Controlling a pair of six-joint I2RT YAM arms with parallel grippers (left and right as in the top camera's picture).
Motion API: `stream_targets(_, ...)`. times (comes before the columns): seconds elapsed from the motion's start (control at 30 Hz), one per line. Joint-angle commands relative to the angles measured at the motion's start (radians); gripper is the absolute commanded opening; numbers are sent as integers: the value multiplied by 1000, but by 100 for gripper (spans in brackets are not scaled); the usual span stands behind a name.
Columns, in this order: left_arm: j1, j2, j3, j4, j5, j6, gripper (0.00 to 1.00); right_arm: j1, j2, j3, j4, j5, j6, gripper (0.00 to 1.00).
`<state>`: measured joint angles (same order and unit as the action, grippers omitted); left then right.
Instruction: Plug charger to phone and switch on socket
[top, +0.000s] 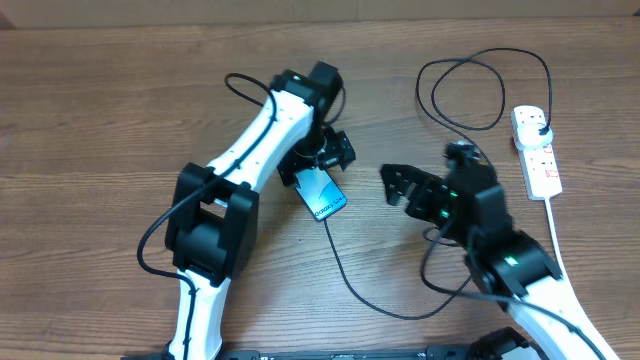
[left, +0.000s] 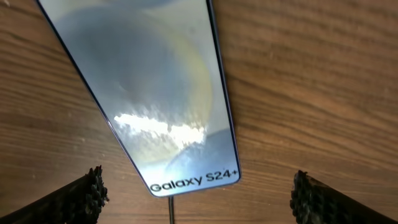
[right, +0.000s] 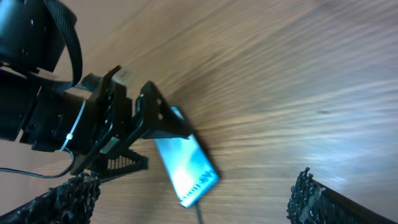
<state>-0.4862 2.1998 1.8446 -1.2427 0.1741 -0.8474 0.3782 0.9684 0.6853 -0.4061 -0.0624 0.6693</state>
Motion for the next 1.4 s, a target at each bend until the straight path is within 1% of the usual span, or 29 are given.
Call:
stream_targets(0.0, -18, -3, 16, -6, -51, -84, 100, -45, -90, 15, -58, 16, -69, 100)
stream_targets(0.13, -30, -3, 2, -5, -51, -173, 100, -85, -174, 15, -142, 16, -77, 100)
stream_targets(0.23, -37, -3, -23, 7, -51, -205, 100, -98, -207, 15, -173, 12, -99, 100)
stream_targets(0.47, -54, -3, -92, 51, -45, -243, 100, -101, -215, 15, -206, 8, -118, 100)
stream_targets(0.6, -61, -3, -138, 87, -39, -296, 100, -101, -215, 15, -212, 8, -121, 100)
stream_targets(0.7, -63, -3, -171, 128, -16, -303, 100, -101, -215, 15, -219, 9, -125, 100)
stream_targets(1.3, -64, -3, -339, 308, -16, -313, 100, -101, -215, 15, -231, 9, -129, 100)
stream_targets(1.37, -64, -3, -340, 308, -16, -312, 97, -101, -215, 15, -231, 9, -129, 100)
